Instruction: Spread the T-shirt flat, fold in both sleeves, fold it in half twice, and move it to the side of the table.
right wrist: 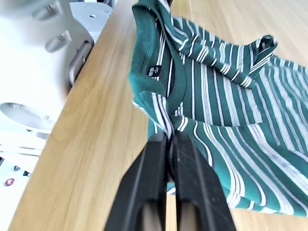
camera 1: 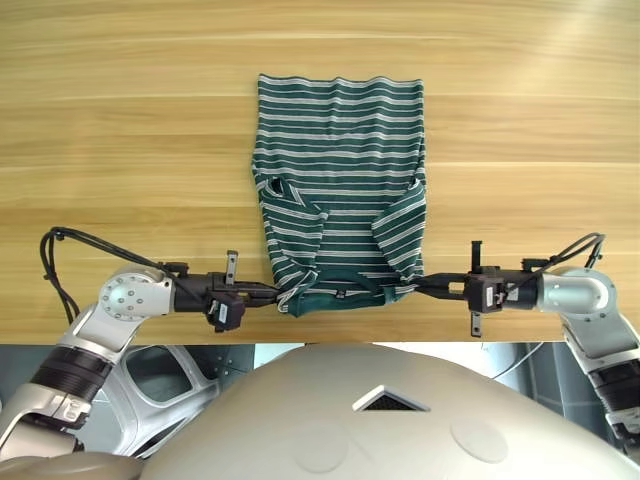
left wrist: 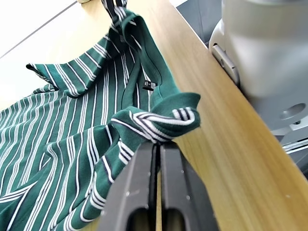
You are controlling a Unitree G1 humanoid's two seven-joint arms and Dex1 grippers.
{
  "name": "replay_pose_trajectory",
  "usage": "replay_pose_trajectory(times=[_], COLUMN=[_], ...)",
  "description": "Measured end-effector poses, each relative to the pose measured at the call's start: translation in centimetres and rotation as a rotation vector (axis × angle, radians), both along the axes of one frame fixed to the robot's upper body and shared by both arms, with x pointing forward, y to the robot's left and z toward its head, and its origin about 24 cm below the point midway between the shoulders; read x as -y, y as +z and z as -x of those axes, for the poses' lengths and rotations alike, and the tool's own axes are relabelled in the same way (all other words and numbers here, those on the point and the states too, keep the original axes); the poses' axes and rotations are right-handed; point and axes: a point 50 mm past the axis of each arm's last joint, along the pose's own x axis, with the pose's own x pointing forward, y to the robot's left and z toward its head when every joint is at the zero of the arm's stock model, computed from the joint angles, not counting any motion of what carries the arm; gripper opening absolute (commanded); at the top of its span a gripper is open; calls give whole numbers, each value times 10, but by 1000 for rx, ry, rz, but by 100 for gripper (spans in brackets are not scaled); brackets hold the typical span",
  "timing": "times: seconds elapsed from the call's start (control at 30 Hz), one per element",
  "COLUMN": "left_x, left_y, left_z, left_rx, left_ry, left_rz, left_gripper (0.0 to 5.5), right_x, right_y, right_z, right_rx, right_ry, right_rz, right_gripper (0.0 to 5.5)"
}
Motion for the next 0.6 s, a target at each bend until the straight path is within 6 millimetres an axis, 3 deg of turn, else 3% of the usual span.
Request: replay_pose_trajectory(times=[0.33,0.6], left_x=[-3,0], left_y=[28,58], left_z=[15,27], left_rx=[-20,-67], left_ry=[5,-69], left_rz=[127,299], left_gripper=[0,0], right_x=[11,11], right_y=[20,37], right_z=[24,23], right_rx=[-20,23], right_ry=[60,82], right_rz=[-81,-141], right_gripper=[0,0])
